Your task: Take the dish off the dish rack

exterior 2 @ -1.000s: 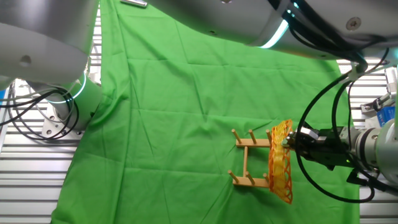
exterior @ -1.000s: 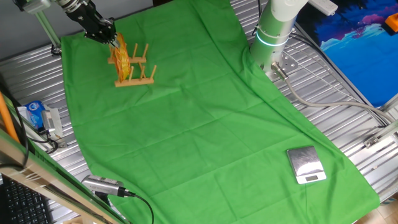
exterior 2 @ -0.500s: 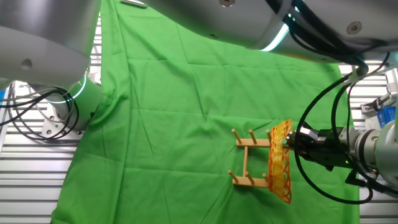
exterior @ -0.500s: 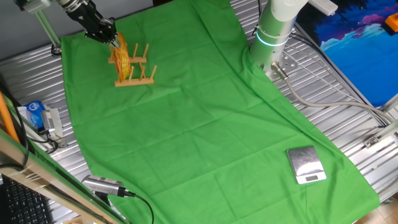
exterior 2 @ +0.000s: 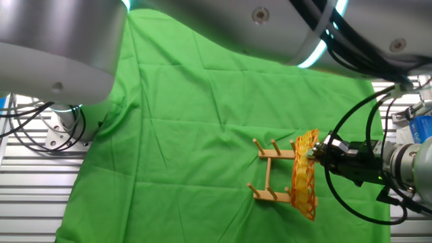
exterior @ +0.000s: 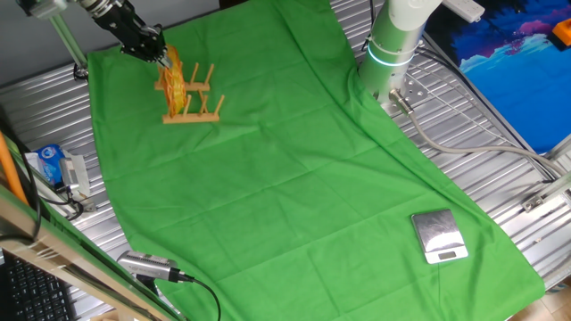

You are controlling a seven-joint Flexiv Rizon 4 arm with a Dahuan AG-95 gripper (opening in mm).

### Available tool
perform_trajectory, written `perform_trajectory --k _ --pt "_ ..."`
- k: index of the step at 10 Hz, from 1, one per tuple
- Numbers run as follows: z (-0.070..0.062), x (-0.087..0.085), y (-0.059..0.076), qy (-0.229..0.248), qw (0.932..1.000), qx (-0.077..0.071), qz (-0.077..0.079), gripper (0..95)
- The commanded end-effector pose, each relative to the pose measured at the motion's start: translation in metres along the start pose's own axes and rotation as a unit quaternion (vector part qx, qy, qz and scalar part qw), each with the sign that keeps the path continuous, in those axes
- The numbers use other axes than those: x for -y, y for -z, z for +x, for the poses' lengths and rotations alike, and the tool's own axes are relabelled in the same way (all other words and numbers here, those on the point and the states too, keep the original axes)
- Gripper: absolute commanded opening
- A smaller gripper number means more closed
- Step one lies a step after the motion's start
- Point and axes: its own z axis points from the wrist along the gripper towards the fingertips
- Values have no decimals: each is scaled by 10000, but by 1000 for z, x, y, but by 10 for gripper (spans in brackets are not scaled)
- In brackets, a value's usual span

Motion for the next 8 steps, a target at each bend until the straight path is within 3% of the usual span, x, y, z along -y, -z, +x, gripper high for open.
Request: perform_trajectory --k 1,5,7,8 --pt "0 -1 0 2 10000 1 -6 0" --pt "0 0 -1 77 10000 -38 32 0" --pt "0 0 -1 198 9996 -141 143 0" --pt "0 1 -1 275 9990 -260 258 0"
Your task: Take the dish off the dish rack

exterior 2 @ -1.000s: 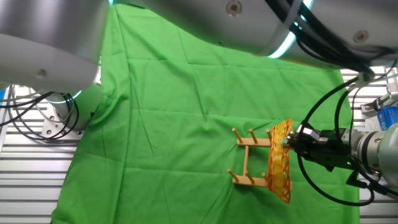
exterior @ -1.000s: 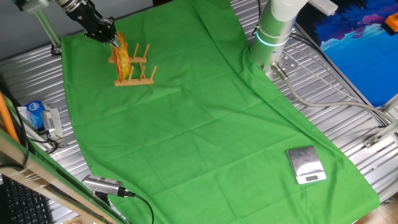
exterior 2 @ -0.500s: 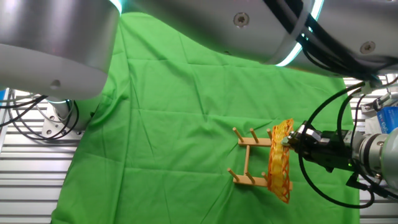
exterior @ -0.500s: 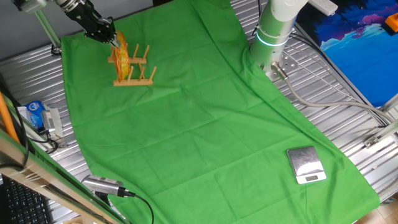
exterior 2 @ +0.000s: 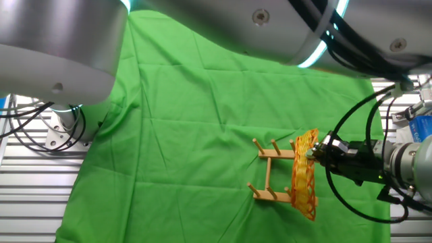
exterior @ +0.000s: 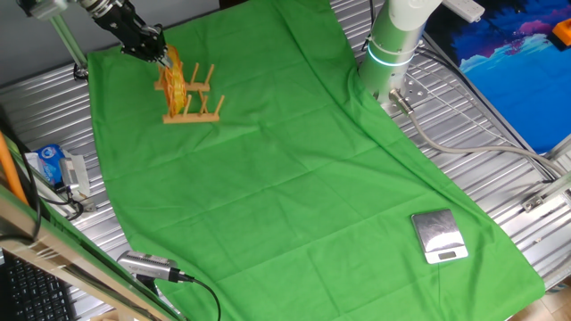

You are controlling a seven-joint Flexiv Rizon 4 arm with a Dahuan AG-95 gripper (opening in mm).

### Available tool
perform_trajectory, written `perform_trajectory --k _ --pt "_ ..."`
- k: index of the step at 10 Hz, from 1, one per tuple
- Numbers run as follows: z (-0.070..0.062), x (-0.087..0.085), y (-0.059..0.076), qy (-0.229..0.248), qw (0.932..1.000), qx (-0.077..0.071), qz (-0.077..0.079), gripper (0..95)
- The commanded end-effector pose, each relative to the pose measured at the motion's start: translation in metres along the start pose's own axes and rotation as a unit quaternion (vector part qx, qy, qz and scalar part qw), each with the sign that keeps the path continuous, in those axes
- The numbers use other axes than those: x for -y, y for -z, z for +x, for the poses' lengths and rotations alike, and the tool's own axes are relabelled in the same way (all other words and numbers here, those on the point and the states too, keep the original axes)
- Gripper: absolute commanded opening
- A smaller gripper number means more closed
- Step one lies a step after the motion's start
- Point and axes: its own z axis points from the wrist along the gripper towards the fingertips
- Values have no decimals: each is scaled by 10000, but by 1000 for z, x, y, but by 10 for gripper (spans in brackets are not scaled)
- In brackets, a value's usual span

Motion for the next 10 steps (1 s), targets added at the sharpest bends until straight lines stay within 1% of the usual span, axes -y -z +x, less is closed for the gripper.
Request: perform_trajectory --k 1,4,7,9,10 --pt "1 0 -1 143 9993 -231 256 0" --pt "1 0 -2 214 9984 -341 409 0" --pt "2 -1 -4 201 9984 -329 420 0" --pt "6 -6 -10 176 9983 -303 458 0" --pt "6 -7 -12 178 9983 -296 463 0"
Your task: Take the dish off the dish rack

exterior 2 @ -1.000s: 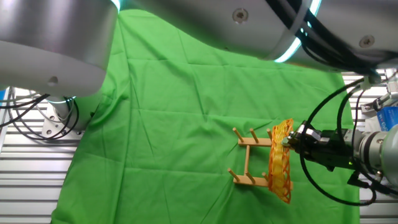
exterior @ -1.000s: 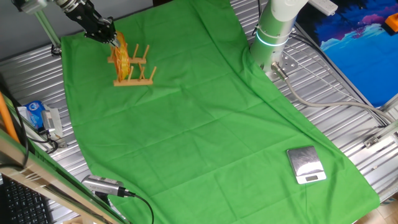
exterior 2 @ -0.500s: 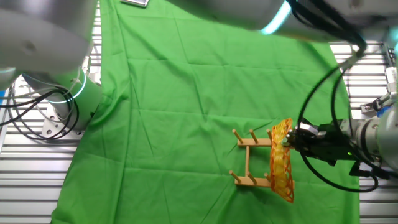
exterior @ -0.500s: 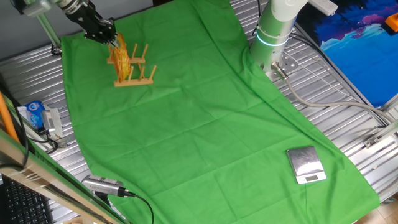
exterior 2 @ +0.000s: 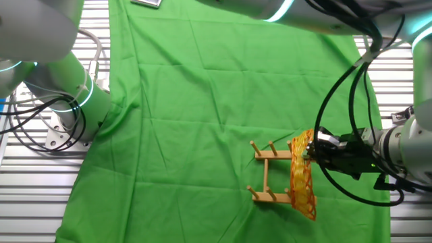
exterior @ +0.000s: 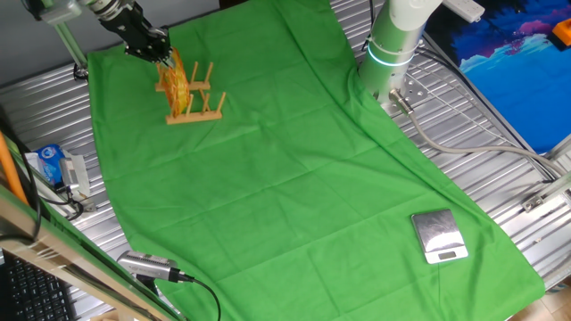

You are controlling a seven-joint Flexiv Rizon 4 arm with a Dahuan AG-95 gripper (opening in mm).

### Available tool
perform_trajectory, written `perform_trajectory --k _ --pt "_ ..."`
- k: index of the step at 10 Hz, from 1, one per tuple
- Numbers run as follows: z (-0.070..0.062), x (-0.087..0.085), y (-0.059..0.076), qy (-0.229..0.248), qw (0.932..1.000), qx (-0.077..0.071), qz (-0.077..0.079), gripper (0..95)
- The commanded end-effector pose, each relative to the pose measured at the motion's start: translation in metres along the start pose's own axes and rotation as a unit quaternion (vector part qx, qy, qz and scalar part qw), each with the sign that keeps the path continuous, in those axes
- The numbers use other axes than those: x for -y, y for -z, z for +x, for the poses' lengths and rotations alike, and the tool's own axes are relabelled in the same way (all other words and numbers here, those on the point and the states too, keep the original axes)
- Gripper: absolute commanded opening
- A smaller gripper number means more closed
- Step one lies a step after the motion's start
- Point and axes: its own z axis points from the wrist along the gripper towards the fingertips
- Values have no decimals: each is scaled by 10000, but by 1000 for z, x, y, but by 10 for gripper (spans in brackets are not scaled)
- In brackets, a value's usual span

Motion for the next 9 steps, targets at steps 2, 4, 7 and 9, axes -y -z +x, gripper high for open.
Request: perform_trajectory --k 2,4,7,9 --pt "2 -3 -4 -4 10000 33 45 0" --pt "2 -3 -4 -19 10000 48 36 0" --pt "3 -5 -7 -54 10000 71 30 0" --pt "3 -7 -8 -74 9999 97 19 0"
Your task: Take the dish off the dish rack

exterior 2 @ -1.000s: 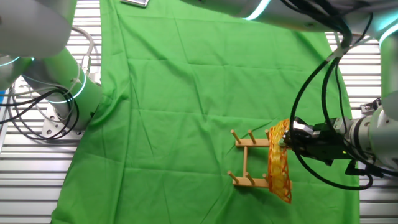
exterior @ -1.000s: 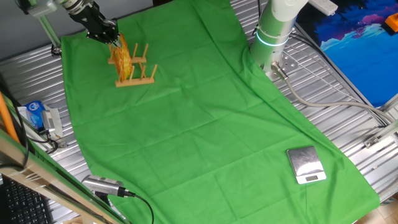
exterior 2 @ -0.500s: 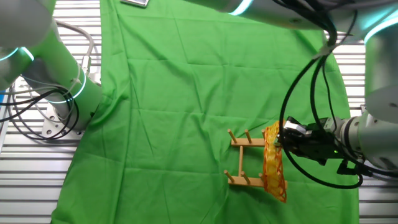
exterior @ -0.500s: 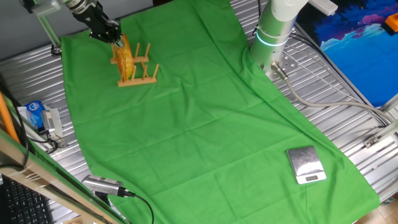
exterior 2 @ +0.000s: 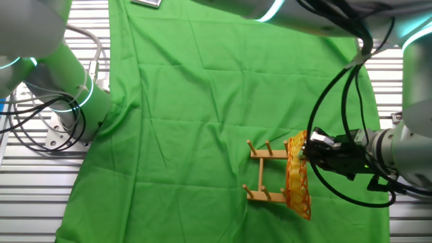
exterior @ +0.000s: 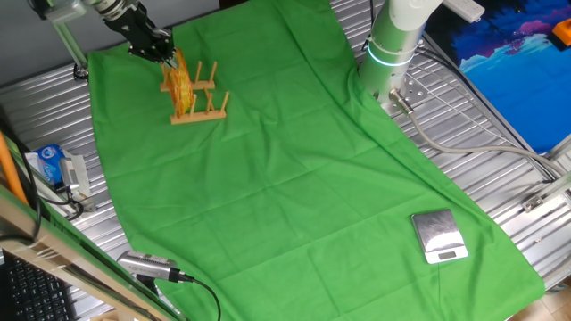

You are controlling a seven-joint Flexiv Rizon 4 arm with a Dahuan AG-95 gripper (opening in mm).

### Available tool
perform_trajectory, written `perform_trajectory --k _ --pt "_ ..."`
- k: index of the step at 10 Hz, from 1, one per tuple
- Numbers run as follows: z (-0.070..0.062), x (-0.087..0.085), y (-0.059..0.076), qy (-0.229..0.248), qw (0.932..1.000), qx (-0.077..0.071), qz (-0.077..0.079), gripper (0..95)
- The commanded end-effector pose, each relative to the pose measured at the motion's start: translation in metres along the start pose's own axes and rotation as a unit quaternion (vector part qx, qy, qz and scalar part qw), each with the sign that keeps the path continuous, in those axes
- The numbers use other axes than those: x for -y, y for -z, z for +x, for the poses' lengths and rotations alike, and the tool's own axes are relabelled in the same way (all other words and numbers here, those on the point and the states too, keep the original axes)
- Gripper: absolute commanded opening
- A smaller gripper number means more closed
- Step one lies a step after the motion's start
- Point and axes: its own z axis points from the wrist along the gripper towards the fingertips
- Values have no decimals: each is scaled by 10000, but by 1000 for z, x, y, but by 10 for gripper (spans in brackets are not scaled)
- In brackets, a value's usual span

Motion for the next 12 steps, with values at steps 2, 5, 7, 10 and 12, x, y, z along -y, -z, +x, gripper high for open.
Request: perform_trajectory --k 2,5,7,10,12 --pt "1 -2 -2 -48 10000 33 0 0" --pt "1 -2 -2 -50 10000 42 -10 0" --pt "1 -2 -2 -46 9999 83 -38 0" --pt "1 -2 -2 -32 9999 99 -48 0" --pt "0 -2 -2 -9 9999 94 -44 0"
